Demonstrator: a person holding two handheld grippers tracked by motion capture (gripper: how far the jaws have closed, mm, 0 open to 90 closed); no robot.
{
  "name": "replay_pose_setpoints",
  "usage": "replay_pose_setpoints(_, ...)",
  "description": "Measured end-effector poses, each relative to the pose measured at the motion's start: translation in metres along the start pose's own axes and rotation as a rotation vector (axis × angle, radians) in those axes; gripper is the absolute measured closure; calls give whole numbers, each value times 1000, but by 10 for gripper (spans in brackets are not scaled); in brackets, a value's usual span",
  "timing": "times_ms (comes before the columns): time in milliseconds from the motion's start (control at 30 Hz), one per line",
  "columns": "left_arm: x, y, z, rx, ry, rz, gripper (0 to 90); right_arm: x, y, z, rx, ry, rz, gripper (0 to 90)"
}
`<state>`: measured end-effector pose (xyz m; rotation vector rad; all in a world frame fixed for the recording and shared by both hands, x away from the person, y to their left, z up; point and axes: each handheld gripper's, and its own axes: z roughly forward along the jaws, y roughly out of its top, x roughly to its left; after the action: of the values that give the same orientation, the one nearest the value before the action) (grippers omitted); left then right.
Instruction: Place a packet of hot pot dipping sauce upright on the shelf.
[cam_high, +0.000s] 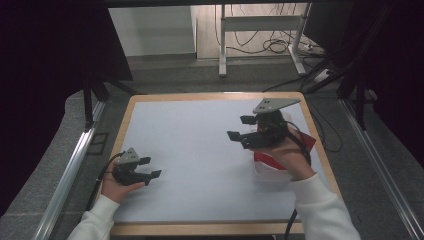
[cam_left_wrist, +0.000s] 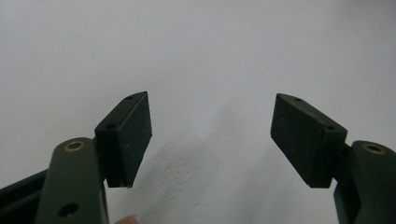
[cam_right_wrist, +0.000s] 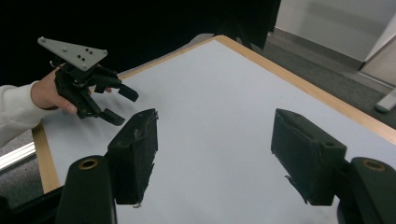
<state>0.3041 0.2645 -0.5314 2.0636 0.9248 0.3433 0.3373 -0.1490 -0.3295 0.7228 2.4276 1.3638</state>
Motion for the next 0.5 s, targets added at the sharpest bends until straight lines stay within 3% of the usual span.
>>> replay_pose_setpoints(233,-2,1,-1,-5,-1,6,288,16,-20,35,8,62,2,319)
replay_pose_setpoints(500,-2,1,-2,-10,0,2,288,23,-56,73,72,89,47,318)
